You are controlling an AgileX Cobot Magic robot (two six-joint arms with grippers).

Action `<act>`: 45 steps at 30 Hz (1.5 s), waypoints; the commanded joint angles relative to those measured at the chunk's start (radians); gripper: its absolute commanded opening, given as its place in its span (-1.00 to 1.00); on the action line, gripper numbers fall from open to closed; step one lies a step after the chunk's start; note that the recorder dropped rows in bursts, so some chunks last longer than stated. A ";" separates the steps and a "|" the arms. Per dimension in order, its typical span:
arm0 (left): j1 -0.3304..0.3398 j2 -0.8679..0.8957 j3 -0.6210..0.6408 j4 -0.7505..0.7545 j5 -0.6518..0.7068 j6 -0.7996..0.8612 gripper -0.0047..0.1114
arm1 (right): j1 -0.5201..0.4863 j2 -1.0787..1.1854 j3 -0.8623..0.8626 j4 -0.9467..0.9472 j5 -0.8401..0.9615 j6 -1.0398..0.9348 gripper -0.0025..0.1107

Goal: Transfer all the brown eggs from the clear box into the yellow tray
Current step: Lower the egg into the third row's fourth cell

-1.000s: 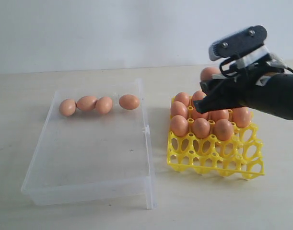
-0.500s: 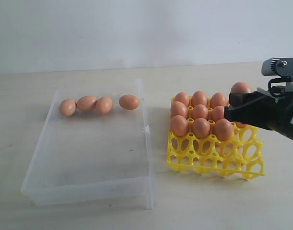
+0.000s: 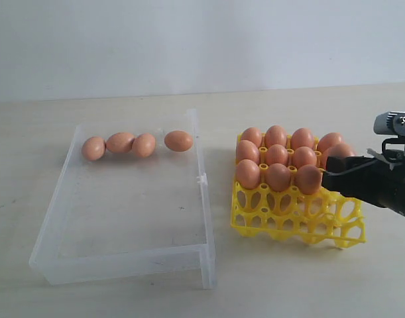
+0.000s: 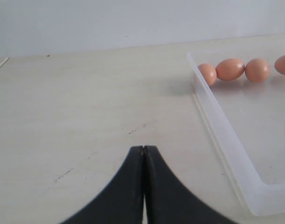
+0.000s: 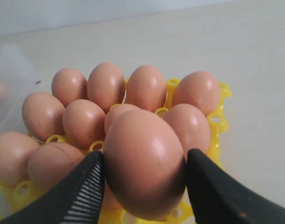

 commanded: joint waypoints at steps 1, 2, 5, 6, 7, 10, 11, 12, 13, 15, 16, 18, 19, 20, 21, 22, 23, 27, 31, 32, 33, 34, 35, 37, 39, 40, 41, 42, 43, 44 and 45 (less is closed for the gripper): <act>0.003 0.004 -0.005 0.003 -0.005 -0.001 -0.92 | -0.018 0.053 0.003 -0.008 -0.044 -0.007 -0.96; 0.003 0.004 -0.005 0.003 -0.005 -0.001 -0.92 | -0.018 0.060 0.003 -0.006 -0.054 -0.013 -0.96; 0.003 0.004 -0.005 0.003 -0.005 -0.001 -0.92 | -0.018 0.091 0.001 -0.006 -0.077 -0.018 -0.96; 0.003 0.004 -0.005 0.003 -0.005 -0.001 -0.92 | -0.018 0.100 0.001 -0.008 -0.080 -0.021 -0.96; 0.003 0.004 -0.005 0.003 -0.005 -0.001 -0.92 | -0.018 0.109 0.001 -0.003 -0.083 -0.029 -0.96; 0.003 0.004 -0.005 0.003 -0.005 -0.001 -0.92 | -0.018 0.131 0.001 0.020 -0.084 -0.074 -0.96; 0.003 0.004 -0.005 0.003 -0.005 -0.001 -0.92 | -0.018 0.135 0.001 0.022 -0.088 -0.091 -0.96; 0.003 0.004 -0.005 0.003 -0.005 -0.001 -0.92 | -0.018 0.136 0.001 0.026 -0.090 -0.095 -0.96; 0.003 0.004 -0.005 0.003 -0.005 -0.001 -0.92 | -0.018 0.138 0.001 0.036 -0.097 -0.097 -0.96; 0.003 0.004 -0.005 0.003 -0.005 -0.001 -0.92 | -0.028 0.138 0.001 0.051 -0.120 -0.126 -0.96; 0.003 0.004 -0.005 0.003 -0.005 -0.001 -0.92 | -0.029 0.138 0.001 0.051 -0.125 -0.129 -0.96; 0.003 0.004 -0.005 0.003 -0.005 -0.001 -0.92 | -0.041 0.138 -0.004 0.047 -0.129 -0.133 -0.96; 0.003 0.004 -0.005 0.003 -0.005 -0.001 -0.92 | -0.041 0.138 -0.012 0.044 -0.127 -0.138 -0.96; 0.003 0.004 -0.005 0.003 -0.005 -0.001 -0.92 | -0.041 0.143 -0.023 0.044 -0.125 -0.139 -0.96; 0.003 0.004 -0.005 0.003 -0.005 -0.001 -0.92 | -0.041 0.156 -0.044 0.039 -0.123 -0.139 -0.96; 0.003 0.004 -0.005 0.003 -0.005 -0.001 -0.92 | -0.041 0.161 -0.053 0.038 -0.118 -0.139 -0.96; 0.003 0.004 -0.005 0.003 -0.005 -0.001 -0.92 | -0.041 0.166 -0.059 0.038 -0.104 -0.138 -0.96; 0.003 0.004 -0.005 0.003 -0.005 -0.001 -0.92 | -0.041 0.169 -0.059 0.034 -0.092 -0.139 -0.96; 0.003 0.004 -0.005 0.003 -0.005 -0.001 -0.92 | -0.041 0.169 -0.059 -0.010 -0.065 -0.134 -0.96; 0.003 0.004 -0.005 0.003 -0.005 -0.001 -0.92 | -0.041 0.169 -0.059 -0.007 -0.058 -0.134 -0.96; 0.003 0.004 -0.005 0.003 -0.005 -0.001 -0.92 | -0.041 0.169 -0.059 -0.007 -0.058 -0.134 -0.96; 0.003 0.004 -0.005 0.003 -0.005 -0.001 -0.92 | -0.041 0.169 -0.059 -0.007 -0.058 -0.134 -0.96; 0.003 0.004 -0.005 0.003 -0.005 -0.001 -0.92 | -0.041 0.169 -0.059 -0.007 -0.058 -0.132 -0.96; 0.003 0.004 -0.005 0.003 -0.005 -0.001 -0.92 | -0.041 0.169 -0.059 -0.007 -0.058 -0.133 -0.87; 0.003 0.004 -0.005 0.003 -0.005 -0.001 -0.92 | -0.041 0.169 -0.059 -0.006 -0.042 -0.133 -0.29; 0.003 0.004 -0.005 0.003 -0.005 -0.001 -0.92 | -0.041 0.169 -0.059 -0.004 -0.034 -0.129 -0.06; 0.003 0.004 -0.005 0.003 -0.005 -0.001 -0.92 | -0.041 0.169 -0.059 0.017 -0.013 -0.129 0.32; 0.003 0.004 -0.005 0.003 -0.005 -0.001 -0.92 | -0.041 0.169 -0.059 0.026 -0.007 -0.129 0.43; 0.003 0.004 -0.005 0.003 -0.005 -0.001 -0.92 | -0.041 0.165 -0.059 0.029 0.012 -0.136 0.47; 0.003 0.004 -0.005 0.003 -0.005 -0.001 -0.92 | -0.041 0.154 -0.059 0.029 0.024 -0.147 0.47; 0.003 0.004 -0.005 0.003 -0.005 -0.001 -0.92 | -0.041 0.110 -0.059 0.029 0.059 -0.174 0.47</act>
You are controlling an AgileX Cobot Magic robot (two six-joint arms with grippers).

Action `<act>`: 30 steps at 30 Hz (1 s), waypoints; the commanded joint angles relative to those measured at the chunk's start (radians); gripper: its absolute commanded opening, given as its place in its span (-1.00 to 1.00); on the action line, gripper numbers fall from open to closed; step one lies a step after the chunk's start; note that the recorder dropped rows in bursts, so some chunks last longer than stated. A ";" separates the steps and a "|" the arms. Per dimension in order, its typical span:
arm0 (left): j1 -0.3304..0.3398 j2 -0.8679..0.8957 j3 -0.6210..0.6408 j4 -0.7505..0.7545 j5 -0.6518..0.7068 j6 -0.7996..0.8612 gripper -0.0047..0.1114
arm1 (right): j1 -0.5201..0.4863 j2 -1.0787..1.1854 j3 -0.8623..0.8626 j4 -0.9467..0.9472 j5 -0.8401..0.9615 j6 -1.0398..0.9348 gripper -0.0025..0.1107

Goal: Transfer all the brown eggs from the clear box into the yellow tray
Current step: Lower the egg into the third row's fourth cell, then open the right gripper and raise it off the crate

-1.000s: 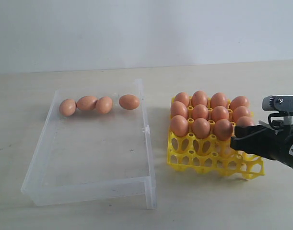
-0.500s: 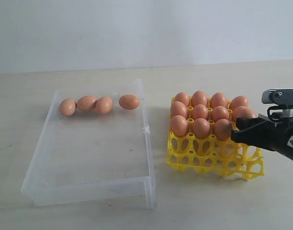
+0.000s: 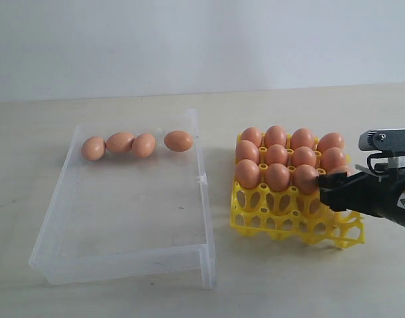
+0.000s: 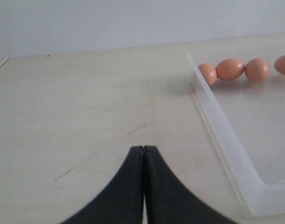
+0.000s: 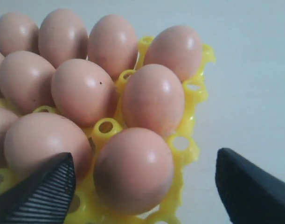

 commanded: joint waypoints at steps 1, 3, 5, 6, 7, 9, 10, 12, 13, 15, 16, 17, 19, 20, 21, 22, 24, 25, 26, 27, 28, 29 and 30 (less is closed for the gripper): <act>0.003 0.004 -0.005 0.003 -0.005 -0.001 -0.92 | -0.005 -0.097 -0.007 0.007 0.083 -0.055 0.45; 0.003 0.004 -0.005 0.003 -0.005 -0.001 -0.92 | -0.005 -0.239 -0.007 0.026 0.132 -0.096 0.32; 0.003 0.004 -0.005 0.003 -0.005 -0.001 -0.92 | -0.005 -0.382 -0.037 0.022 0.207 -0.120 0.06; 0.003 0.004 -0.005 0.003 -0.005 -0.001 -0.92 | -0.002 -0.454 -0.071 0.012 0.282 -0.120 -0.09; 0.003 0.004 -0.005 0.003 -0.005 -0.001 -0.92 | 0.009 -0.518 -0.118 -0.007 0.374 -0.117 -0.30; 0.003 0.004 -0.005 0.003 -0.005 -0.001 -0.92 | 0.043 -0.597 -0.227 -0.041 0.524 -0.125 -0.72; 0.003 0.004 -0.005 0.003 -0.005 -0.001 -0.92 | 0.068 -0.617 -0.295 -0.060 0.592 -0.137 -0.96; 0.003 0.004 -0.005 0.003 -0.005 -0.001 -0.92 | 0.132 -0.618 -0.432 -0.090 0.716 -0.143 -0.96; 0.003 0.004 -0.005 0.003 -0.005 -0.001 -0.92 | 0.176 -0.601 -0.511 -0.098 0.791 -0.143 -0.96; 0.003 0.004 -0.005 0.003 -0.005 -0.001 -0.92 | 0.264 -0.532 -0.663 -0.098 0.945 -0.178 -0.96; 0.003 0.004 -0.005 0.003 -0.005 -0.001 -0.92 | 0.313 -0.485 -0.732 -0.098 1.018 -0.221 -0.96; 0.003 0.004 -0.005 0.003 -0.005 -0.001 -0.92 | 0.360 -0.431 -0.792 -0.098 1.083 -0.274 -0.96; 0.003 0.004 -0.005 0.003 -0.005 -0.001 -0.92 | 0.444 -0.329 -0.883 -0.098 1.170 -0.359 -0.96; 0.003 0.004 -0.005 0.003 -0.005 -0.001 -0.92 | 0.481 -0.271 -0.924 -0.093 1.199 -0.380 -0.96; 0.003 0.004 -0.005 0.003 -0.005 -0.001 -0.92 | 0.512 -0.215 -0.963 -0.074 1.208 -0.363 -0.96; 0.003 0.004 -0.005 0.003 -0.005 -0.001 -0.92 | 0.533 -0.171 -0.993 -0.042 1.208 -0.339 -0.96; 0.003 0.004 -0.005 0.003 -0.005 -0.001 -0.92 | 0.562 -0.063 -1.071 0.052 1.192 -0.248 -0.96; 0.003 0.004 -0.005 0.003 -0.005 -0.001 -0.92 | 0.567 -0.022 -1.109 0.069 1.182 -0.197 -0.96; 0.003 0.004 -0.005 0.003 -0.005 -0.001 -0.92 | 0.573 0.027 -1.147 0.072 1.186 -0.178 -0.96; 0.003 0.004 -0.005 0.003 -0.005 -0.001 -0.92 | 0.578 0.073 -1.191 0.064 1.221 -0.179 -0.96; 0.003 0.004 -0.005 0.003 -0.005 -0.001 -0.92 | 0.583 0.116 -1.231 0.041 1.268 -0.191 -0.96; 0.003 0.004 -0.005 0.003 -0.005 -0.001 -0.92 | 0.592 0.159 -1.290 0.000 1.354 -0.221 -0.96; 0.003 0.004 -0.005 0.003 -0.005 -0.001 -0.92 | 0.600 0.198 -1.328 -0.030 1.408 -0.261 -0.96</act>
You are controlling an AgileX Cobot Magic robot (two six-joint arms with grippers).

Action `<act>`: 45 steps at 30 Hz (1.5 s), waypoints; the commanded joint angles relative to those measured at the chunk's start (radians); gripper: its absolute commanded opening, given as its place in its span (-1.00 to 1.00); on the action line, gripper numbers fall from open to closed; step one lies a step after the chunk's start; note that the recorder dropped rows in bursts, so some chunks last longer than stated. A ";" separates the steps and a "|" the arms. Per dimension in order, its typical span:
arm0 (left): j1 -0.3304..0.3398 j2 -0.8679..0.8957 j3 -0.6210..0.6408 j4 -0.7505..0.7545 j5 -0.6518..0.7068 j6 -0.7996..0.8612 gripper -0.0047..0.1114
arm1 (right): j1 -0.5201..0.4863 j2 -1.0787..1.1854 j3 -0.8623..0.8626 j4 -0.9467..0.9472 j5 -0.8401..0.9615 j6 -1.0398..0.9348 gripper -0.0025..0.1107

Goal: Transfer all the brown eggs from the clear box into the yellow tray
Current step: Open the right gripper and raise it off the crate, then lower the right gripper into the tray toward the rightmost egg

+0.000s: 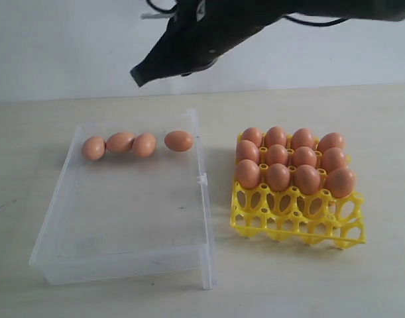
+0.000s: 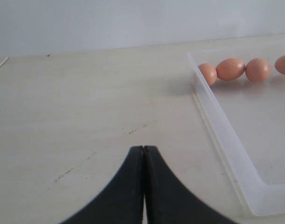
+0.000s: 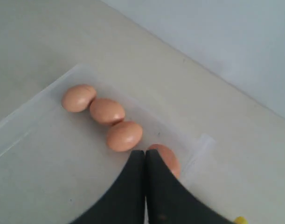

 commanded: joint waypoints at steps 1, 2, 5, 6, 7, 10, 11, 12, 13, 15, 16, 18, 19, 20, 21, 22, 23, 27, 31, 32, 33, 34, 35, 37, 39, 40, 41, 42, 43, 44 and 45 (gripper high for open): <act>0.003 0.004 -0.005 0.003 -0.005 -0.001 -0.92 | 0.024 0.159 -0.188 -0.092 0.224 -0.111 -0.96; 0.003 0.004 -0.005 0.003 -0.005 -0.001 -0.92 | 0.024 0.200 -0.236 -0.092 0.280 -0.204 -0.95; 0.003 0.004 -0.005 0.003 -0.005 -0.001 -0.92 | 0.028 0.278 -0.318 -0.092 0.346 -0.394 -0.80; 0.003 0.004 -0.005 0.003 -0.005 -0.001 -0.92 | 0.028 0.294 -0.332 -0.092 0.351 -0.433 -0.70; 0.003 0.004 -0.005 0.003 -0.005 -0.001 -0.92 | 0.028 0.312 -0.346 -0.092 0.351 -0.450 -0.59; 0.003 0.004 -0.005 0.003 -0.005 -0.001 -0.92 | 0.028 0.359 -0.370 -0.102 0.349 -0.464 -0.13; 0.003 0.004 -0.005 0.003 -0.005 -0.001 -0.92 | 0.028 0.371 -0.370 -0.114 0.339 -0.464 -0.01; 0.003 0.004 -0.005 0.003 -0.005 -0.001 -0.92 | 0.028 0.382 -0.370 -0.119 0.332 -0.464 0.06; 0.003 0.004 -0.005 0.003 -0.005 -0.001 -0.92 | 0.028 0.396 -0.370 -0.119 0.319 -0.470 0.11; 0.003 0.004 -0.005 0.003 -0.005 -0.001 -0.92 | 0.028 0.415 -0.370 -0.114 0.288 -0.475 0.15; 0.003 0.004 -0.005 0.003 -0.005 -0.001 -0.92 | 0.028 0.426 -0.370 -0.114 0.266 -0.475 0.17; 0.003 0.004 -0.005 0.003 -0.005 -0.001 -0.92 | 0.028 0.446 -0.370 -0.114 0.227 -0.475 0.20; 0.003 0.004 -0.005 0.003 -0.005 -0.001 -0.92 | 0.028 0.456 -0.370 -0.116 0.211 -0.475 0.21; 0.003 0.004 -0.005 0.003 -0.005 -0.001 -0.92 | 0.028 0.467 -0.372 -0.124 0.205 -0.475 0.21; 0.003 0.004 -0.005 0.003 -0.005 -0.001 -0.92 | 0.027 0.475 -0.374 -0.128 0.203 -0.475 0.21; 0.003 0.004 -0.005 0.003 -0.005 -0.001 -0.92 | 0.027 0.487 -0.378 -0.137 0.200 -0.475 0.21; 0.003 0.004 -0.005 0.003 -0.005 -0.001 -0.92 | 0.023 0.498 -0.383 -0.137 0.196 -0.470 0.20; 0.003 0.004 -0.005 0.003 -0.005 -0.001 -0.92 | 0.011 0.527 -0.395 -0.160 0.166 -0.435 0.20; 0.003 0.004 -0.005 0.003 -0.005 -0.001 -0.92 | 0.000 0.552 -0.424 -0.181 0.176 -0.380 0.19; 0.003 0.004 -0.005 0.003 -0.005 -0.001 -0.92 | 0.000 0.556 -0.429 -0.190 0.177 -0.368 0.19; 0.003 0.004 -0.005 0.003 -0.005 -0.001 -0.92 | -0.002 0.559 -0.431 -0.193 0.177 -0.366 0.19; 0.003 0.004 -0.005 0.003 -0.005 -0.001 -0.92 | -0.004 0.561 -0.431 -0.196 0.177 -0.366 0.19; 0.003 0.004 -0.005 0.003 -0.005 -0.001 -0.92 | -0.008 0.561 -0.433 -0.196 0.179 -0.366 0.19; 0.003 0.004 -0.005 0.003 -0.005 -0.001 -0.92 | -0.014 0.564 -0.432 -0.196 0.179 -0.366 0.19; 0.003 0.004 -0.005 0.003 -0.005 -0.001 -0.92 | -0.020 0.566 -0.438 -0.196 0.179 -0.366 0.18; 0.003 0.004 -0.005 0.003 -0.005 -0.001 -0.92 | -0.020 0.568 -0.437 -0.196 0.176 -0.366 0.18; 0.003 0.004 -0.005 0.003 -0.005 -0.001 -0.92 | -0.022 0.568 -0.437 -0.196 0.171 -0.366 0.17; 0.003 0.004 -0.005 0.003 -0.005 -0.001 -0.92 | -0.024 0.570 -0.437 -0.196 0.171 -0.366 0.17; 0.003 0.004 -0.005 0.003 -0.005 -0.001 -0.92 | -0.026 0.570 -0.437 -0.196 0.168 -0.366 0.17; 0.003 0.004 -0.005 0.003 -0.005 -0.001 -0.92 | -0.026 0.572 -0.437 -0.196 0.168 -0.366 0.17; 0.003 0.004 -0.005 0.003 -0.005 -0.001 -0.92 | -0.028 0.572 -0.437 -0.188 0.168 -0.366 0.17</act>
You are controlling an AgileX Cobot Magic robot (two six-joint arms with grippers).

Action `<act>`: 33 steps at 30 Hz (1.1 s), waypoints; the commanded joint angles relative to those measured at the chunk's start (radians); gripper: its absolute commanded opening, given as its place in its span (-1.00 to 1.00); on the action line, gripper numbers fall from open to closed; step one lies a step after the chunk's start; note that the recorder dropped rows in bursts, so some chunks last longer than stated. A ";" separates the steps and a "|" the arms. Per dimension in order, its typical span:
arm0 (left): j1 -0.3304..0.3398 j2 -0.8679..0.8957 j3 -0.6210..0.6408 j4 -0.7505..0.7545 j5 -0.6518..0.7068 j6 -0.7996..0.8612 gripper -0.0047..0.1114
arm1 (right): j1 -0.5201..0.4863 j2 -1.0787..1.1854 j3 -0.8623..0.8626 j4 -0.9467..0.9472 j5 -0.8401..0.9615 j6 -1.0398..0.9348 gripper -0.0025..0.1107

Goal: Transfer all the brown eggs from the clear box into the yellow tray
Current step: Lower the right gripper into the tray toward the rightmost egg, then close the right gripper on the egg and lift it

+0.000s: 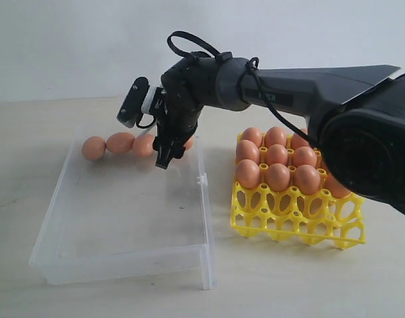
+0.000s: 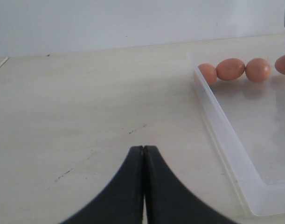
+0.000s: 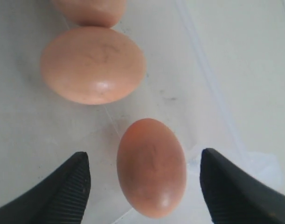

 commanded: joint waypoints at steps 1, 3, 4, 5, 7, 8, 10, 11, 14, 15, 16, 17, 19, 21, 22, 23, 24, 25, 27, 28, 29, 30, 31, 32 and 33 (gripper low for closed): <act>0.003 0.004 -0.005 0.003 -0.005 -0.001 -0.92 | -0.010 0.009 -0.008 0.006 -0.013 0.003 0.17; 0.003 0.004 -0.005 0.003 -0.005 -0.001 -0.92 | -0.013 0.017 -0.008 0.006 -0.013 0.003 0.16; 0.003 0.004 -0.005 0.003 -0.005 -0.001 -0.92 | -0.015 0.019 -0.008 0.012 -0.015 0.003 0.16; 0.003 0.004 -0.005 0.003 -0.005 -0.001 -0.92 | -0.015 0.021 -0.008 0.014 -0.015 0.003 0.16; 0.003 0.004 -0.005 0.003 -0.005 -0.001 -0.92 | -0.015 0.025 -0.008 0.010 -0.031 0.008 0.16; 0.003 0.004 -0.005 0.003 -0.005 -0.001 -0.92 | -0.015 0.027 -0.008 0.010 -0.034 0.016 0.16; 0.003 0.004 -0.005 0.003 -0.005 -0.001 -0.92 | -0.017 0.032 -0.008 0.014 -0.040 0.019 0.16; 0.003 0.004 -0.005 0.003 -0.005 -0.001 -0.92 | -0.017 0.036 -0.008 0.014 -0.046 0.019 0.16; 0.003 0.004 -0.005 0.003 -0.005 -0.001 -0.92 | -0.021 0.045 -0.008 0.014 -0.048 0.019 0.13; 0.003 0.004 -0.005 0.003 -0.005 -0.001 -0.92 | -0.021 0.048 -0.008 0.014 -0.045 0.019 0.08; 0.003 0.004 -0.005 0.003 -0.005 -0.001 -0.92 | -0.021 0.050 -0.008 0.019 -0.040 0.019 0.01; 0.003 0.004 -0.005 0.003 -0.005 -0.001 -0.92 | -0.021 0.052 -0.008 0.023 -0.040 0.019 -0.06; 0.003 0.004 -0.005 0.003 -0.005 -0.001 -0.92 | -0.021 0.054 -0.008 0.036 -0.040 0.019 -0.23; 0.003 0.004 -0.005 0.003 -0.005 -0.001 -0.92 | -0.021 0.054 -0.008 0.034 -0.040 0.019 -0.41; 0.003 0.004 -0.005 0.003 -0.005 -0.001 -0.92 | -0.021 0.054 -0.008 0.034 -0.040 0.019 -0.50; 0.003 0.004 -0.005 0.003 -0.005 -0.001 -0.92 | -0.021 0.054 -0.008 0.034 -0.042 0.019 -0.59; 0.003 0.004 -0.005 0.003 -0.005 -0.001 -0.92 | -0.021 0.054 -0.011 0.034 -0.042 0.019 -0.72; 0.003 0.004 -0.005 0.003 -0.005 -0.001 -0.92 | -0.021 0.054 -0.011 0.036 -0.044 0.019 -0.81; 0.003 0.004 -0.005 0.003 -0.005 -0.001 -0.92 | -0.021 0.046 -0.011 0.049 -0.044 0.031 -0.96; 0.003 0.004 -0.005 0.003 -0.005 -0.001 -0.92 | -0.021 0.039 -0.011 0.064 -0.044 0.047 -0.96; 0.003 0.004 -0.005 0.003 -0.005 -0.001 -0.92 | -0.021 0.033 -0.011 0.080 -0.044 0.060 -0.96; 0.003 0.004 -0.005 0.003 -0.005 -0.001 -0.92 | -0.017 0.019 -0.011 0.108 -0.047 0.079 -0.96; 0.003 0.004 -0.005 0.003 -0.005 -0.001 -0.92 | -0.016 0.006 -0.011 0.129 -0.053 0.082 -0.96; 0.003 0.004 -0.005 0.003 -0.005 -0.001 -0.92 | -0.016 -0.014 -0.004 0.164 -0.068 0.082 -0.96; 0.003 0.004 -0.005 0.003 -0.005 -0.001 -0.92 | -0.014 -0.039 0.012 0.196 -0.093 0.082 -0.96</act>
